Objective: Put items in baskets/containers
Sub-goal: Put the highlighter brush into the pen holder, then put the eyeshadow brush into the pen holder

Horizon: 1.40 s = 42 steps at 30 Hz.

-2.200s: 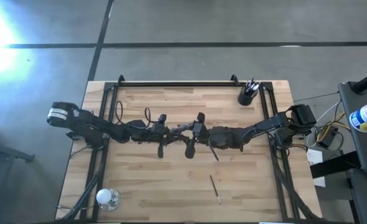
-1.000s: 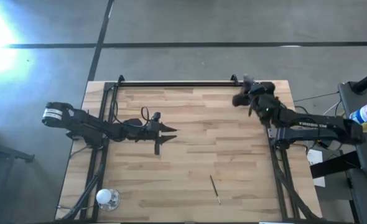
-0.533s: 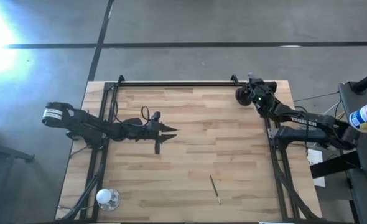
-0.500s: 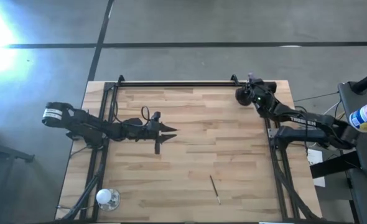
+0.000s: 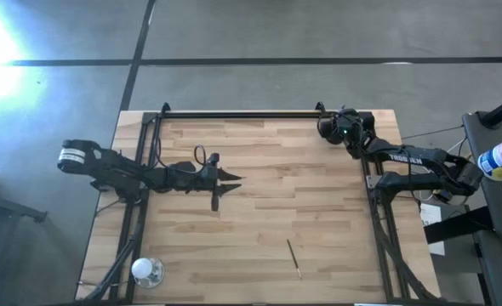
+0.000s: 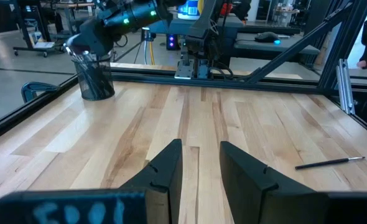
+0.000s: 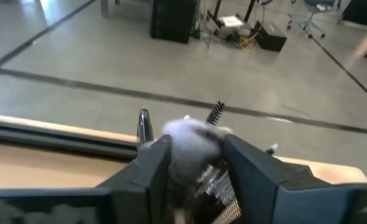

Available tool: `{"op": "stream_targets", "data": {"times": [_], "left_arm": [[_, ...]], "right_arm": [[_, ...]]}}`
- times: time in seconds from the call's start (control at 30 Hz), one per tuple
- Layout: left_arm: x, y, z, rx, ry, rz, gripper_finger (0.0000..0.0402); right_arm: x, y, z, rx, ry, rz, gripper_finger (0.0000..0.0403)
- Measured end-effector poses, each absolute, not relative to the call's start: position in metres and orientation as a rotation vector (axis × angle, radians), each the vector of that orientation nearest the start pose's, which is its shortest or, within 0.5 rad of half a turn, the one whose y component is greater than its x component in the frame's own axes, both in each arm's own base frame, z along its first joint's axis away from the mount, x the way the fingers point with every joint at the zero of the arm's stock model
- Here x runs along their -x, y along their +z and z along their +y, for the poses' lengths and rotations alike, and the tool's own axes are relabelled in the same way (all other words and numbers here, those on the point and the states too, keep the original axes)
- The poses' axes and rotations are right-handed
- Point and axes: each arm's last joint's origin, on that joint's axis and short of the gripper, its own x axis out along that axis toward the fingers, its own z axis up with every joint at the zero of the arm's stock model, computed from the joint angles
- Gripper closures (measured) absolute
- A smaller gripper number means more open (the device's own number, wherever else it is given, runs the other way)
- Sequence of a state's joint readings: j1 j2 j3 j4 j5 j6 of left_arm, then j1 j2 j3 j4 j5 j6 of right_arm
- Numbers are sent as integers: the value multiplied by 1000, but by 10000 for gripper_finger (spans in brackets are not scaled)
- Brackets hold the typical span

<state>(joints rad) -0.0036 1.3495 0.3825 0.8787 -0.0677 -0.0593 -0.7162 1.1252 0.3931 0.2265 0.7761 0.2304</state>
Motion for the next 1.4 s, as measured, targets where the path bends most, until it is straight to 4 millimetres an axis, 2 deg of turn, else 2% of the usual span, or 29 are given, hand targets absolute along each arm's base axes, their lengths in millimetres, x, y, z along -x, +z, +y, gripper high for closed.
{"op": "stream_targets", "data": {"times": [0.13, 0.27, 0.4, 0.57, 0.7, 1.0, 1.17, 1.4], "left_arm": [[-245, 182, 2, 56, 70, 97, 303], [-244, 181, 2, 50, 69, 100, 304], [-244, 180, 2, 48, 69, 102, 304], [-241, 177, 1, 48, 63, 114, 304], [-239, 173, 0, 48, 11, 127, 304], [-239, 173, -1, 51, -9, 130, 317], [-239, 173, -1, 58, -8, 130, 350], [-239, 172, -1, 61, -8, 132, 393]], "right_arm": [[-144, 191, -148, -189, -1508, 441, 232], [-146, 211, -138, -242, -1441, 495, 233], [-153, 231, -115, -275, -1329, 537, 274], [-172, 240, -67, -297, -1113, 495, 350], [-189, 232, -19, -270, -972, 463, 390], [-223, 202, 85, -255, -747, 480, 390], [-245, 190, 129, -336, -660, 651, 390], [-263, 179, 183, -513, -692, 951, 390]]}}
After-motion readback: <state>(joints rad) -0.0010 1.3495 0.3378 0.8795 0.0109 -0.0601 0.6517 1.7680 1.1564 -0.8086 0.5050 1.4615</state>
